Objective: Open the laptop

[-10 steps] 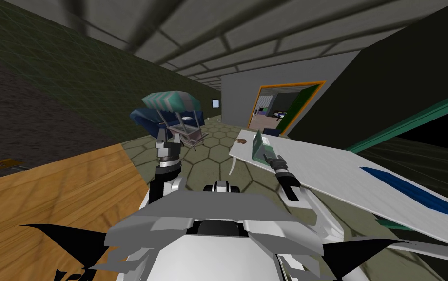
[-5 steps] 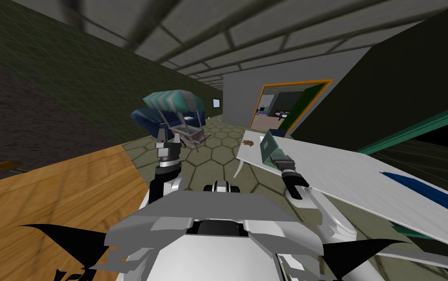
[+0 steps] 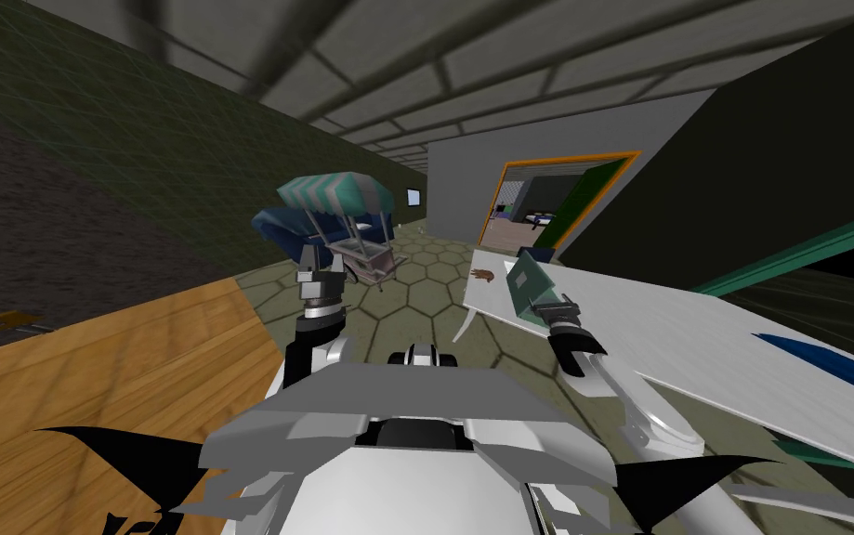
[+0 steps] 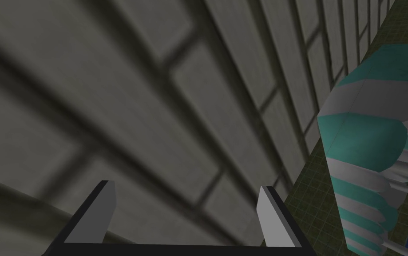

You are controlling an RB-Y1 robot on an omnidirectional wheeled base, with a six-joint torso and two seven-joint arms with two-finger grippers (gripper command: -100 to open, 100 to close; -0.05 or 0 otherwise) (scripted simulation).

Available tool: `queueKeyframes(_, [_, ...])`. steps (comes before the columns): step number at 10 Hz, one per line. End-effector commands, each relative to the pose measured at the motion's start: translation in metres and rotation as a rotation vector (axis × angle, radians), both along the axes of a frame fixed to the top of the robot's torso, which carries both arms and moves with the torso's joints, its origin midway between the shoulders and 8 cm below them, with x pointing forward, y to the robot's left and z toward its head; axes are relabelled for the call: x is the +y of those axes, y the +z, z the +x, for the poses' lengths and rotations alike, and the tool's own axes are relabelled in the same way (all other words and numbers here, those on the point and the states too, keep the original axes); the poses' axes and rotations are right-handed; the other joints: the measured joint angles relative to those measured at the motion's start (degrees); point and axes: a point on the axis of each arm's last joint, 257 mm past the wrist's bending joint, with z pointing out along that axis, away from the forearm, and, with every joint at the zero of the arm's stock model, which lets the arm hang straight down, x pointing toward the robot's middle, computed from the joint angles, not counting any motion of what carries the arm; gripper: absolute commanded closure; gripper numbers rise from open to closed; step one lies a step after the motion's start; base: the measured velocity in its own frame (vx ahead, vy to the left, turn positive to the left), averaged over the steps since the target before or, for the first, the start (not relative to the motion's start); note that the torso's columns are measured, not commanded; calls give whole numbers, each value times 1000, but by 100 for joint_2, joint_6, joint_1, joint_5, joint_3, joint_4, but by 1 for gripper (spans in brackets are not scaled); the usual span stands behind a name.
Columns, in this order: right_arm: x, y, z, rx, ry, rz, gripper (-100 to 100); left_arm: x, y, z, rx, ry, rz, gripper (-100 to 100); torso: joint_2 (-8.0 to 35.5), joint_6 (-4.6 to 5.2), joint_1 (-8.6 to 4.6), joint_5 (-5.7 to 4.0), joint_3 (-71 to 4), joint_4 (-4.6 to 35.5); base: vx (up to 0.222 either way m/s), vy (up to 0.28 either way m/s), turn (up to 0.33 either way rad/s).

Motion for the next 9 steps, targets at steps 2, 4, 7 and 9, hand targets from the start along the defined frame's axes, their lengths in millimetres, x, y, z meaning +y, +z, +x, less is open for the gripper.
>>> queueKeyframes(2, [-4,5,-1,3,-4,-10,-100,0,0,0,0,0,0,0,-9,0,-47,-15,-4,-1,79,8,18])
queueKeyframes(4, [-7,7,3,-32,-8,58,100,0,0,0,0,0,0,0,14,-8,-18,-15,11,-1,-13,-27,-16])
queueKeyframes(7, [-9,7,11,-81,-7,164,100,0,0,0,0,0,0,0,15,10,-26,-6,10,5,-78,-72,11])
queueKeyframes(9, [-10,8,16,-115,-5,235,100,0,0,0,0,0,0,0,5,13,-13,-2,4,2,-53,-60,-10])
